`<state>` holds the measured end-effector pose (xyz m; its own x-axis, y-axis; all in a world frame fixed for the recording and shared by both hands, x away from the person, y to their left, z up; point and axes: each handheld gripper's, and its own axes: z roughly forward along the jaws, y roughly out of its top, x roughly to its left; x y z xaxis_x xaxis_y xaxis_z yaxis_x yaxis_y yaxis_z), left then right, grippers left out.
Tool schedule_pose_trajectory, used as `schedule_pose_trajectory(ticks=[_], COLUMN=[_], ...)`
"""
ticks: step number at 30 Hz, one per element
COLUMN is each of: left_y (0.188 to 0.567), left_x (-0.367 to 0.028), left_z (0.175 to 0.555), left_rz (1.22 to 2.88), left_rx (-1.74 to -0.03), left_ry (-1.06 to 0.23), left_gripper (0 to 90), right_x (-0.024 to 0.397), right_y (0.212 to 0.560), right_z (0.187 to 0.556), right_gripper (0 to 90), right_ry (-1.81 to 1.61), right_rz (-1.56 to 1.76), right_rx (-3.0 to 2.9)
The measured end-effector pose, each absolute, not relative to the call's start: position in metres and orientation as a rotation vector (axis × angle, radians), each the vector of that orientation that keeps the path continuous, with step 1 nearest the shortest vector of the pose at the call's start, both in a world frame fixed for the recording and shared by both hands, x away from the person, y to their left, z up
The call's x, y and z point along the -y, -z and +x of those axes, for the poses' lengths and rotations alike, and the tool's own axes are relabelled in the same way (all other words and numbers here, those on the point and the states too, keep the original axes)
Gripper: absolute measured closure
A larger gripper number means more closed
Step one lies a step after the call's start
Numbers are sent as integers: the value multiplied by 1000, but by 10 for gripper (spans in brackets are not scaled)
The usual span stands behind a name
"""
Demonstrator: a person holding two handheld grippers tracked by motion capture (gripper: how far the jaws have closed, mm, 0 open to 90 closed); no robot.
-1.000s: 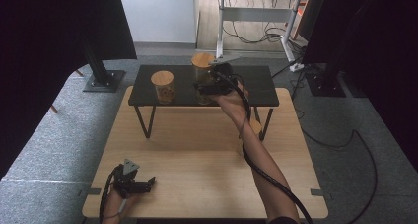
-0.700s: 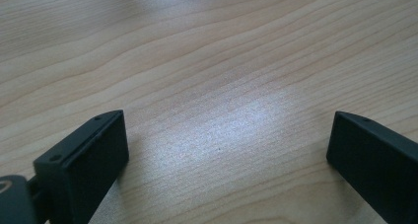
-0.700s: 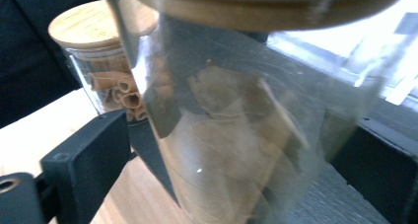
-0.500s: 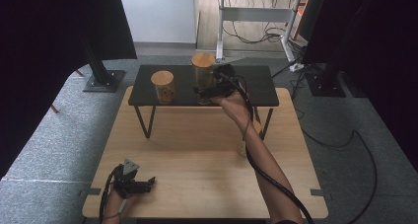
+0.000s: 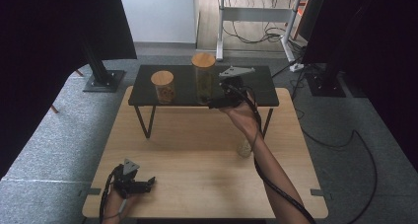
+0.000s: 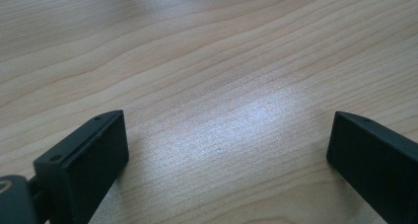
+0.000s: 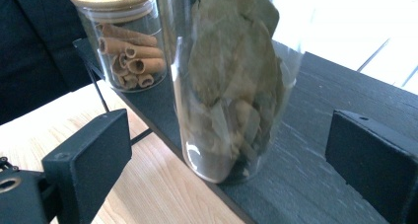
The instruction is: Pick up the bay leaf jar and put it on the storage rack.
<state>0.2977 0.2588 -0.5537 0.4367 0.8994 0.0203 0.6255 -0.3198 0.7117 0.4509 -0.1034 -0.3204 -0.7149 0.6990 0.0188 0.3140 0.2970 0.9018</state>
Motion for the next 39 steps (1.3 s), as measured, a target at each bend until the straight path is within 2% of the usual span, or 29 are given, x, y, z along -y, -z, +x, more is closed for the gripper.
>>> schedule_pose_trajectory(ticks=[39], left_y=[554], left_x=[-259], left_z=[297], left_rz=[2055], left_rx=[-1279], left_ry=[-557], left_gripper=[20], right_x=[182], right_y=[354], right_z=[387], right_gripper=[20], right_ry=[-1321], right_rz=[973], right_rx=[-2068])
